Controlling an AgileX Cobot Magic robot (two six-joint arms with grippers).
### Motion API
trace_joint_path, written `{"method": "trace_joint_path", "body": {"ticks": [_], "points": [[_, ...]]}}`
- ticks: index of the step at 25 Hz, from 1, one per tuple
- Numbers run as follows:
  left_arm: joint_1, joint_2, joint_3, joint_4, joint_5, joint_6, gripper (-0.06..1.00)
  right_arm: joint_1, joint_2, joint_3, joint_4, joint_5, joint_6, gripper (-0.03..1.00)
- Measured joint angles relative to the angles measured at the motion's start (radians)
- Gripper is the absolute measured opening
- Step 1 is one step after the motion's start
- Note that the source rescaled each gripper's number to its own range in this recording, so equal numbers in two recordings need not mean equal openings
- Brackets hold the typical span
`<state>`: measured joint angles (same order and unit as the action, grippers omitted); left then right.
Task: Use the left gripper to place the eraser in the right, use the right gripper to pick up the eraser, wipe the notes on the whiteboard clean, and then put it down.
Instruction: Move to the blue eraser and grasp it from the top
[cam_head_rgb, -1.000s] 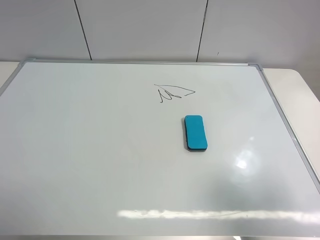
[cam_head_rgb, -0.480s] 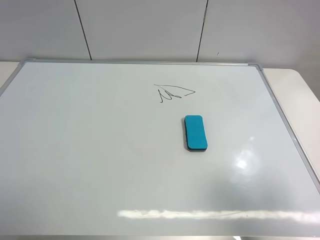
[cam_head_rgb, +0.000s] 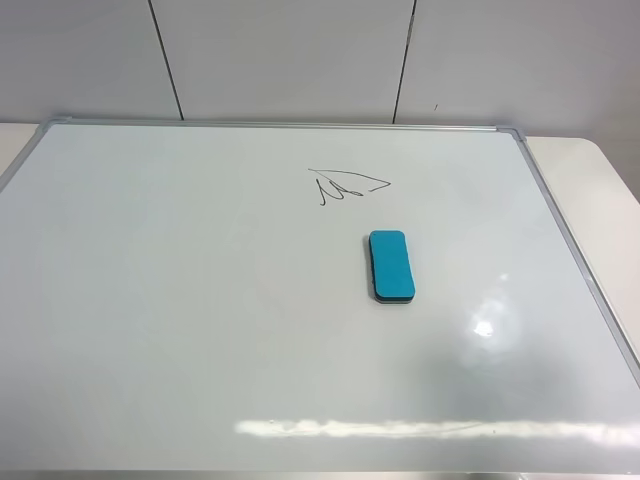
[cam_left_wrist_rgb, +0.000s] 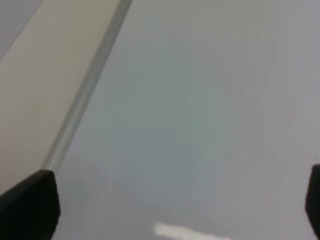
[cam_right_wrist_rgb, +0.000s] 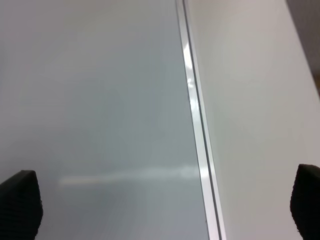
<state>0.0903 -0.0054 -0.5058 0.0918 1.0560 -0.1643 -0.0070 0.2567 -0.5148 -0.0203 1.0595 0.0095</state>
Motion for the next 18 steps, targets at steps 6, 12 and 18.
{"method": "trace_joint_path", "body": {"ticks": [6,12,18], "points": [[0.0,0.0,0.0,0.0,0.0,0.0,1.0,0.042,0.277,-0.156,0.054,-0.032,-0.01,1.0],[0.0,0.0,0.0,0.0,0.0,0.0,1.0,0.083,0.502,-0.356,0.085,-0.054,-0.031,1.0],[0.0,0.0,0.0,0.0,0.0,0.0,1.0,0.084,0.683,-0.474,0.092,-0.056,-0.057,1.0]]}}
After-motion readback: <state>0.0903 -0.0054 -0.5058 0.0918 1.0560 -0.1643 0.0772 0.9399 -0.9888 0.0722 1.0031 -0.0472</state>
